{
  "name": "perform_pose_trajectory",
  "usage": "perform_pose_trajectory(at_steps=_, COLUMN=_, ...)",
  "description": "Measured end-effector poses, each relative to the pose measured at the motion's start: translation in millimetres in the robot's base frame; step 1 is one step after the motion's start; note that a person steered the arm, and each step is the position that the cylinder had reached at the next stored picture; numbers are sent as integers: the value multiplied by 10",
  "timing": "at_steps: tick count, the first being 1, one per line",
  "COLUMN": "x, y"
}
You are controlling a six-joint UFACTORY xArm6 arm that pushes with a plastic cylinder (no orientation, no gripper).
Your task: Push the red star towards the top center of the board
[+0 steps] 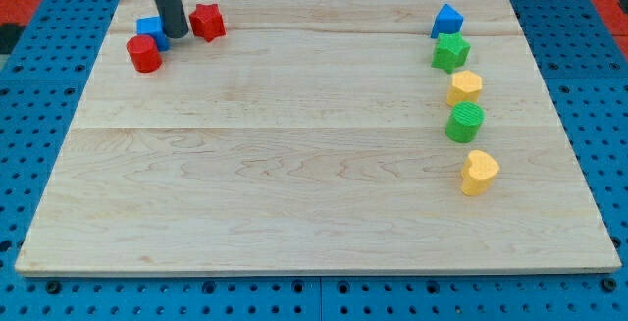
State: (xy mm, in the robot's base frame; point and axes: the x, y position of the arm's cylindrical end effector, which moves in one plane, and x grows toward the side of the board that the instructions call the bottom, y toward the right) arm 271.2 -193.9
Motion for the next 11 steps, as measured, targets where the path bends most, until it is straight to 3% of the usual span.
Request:
perform_pose_trajectory(at_steps=2, x=-114, y=831)
perform_pose_trajectory(at_steps=4, x=-266, y=283)
perform_pose_trajectory(at_steps=5, x=-503, y=429)
perform_pose_trajectory(at_steps=7, x=-531, y=1530)
perform_pose_trajectory(at_steps=8, x=-692, y=1468)
perform_pose_trajectory(at_steps=11, x=-698, y=2051)
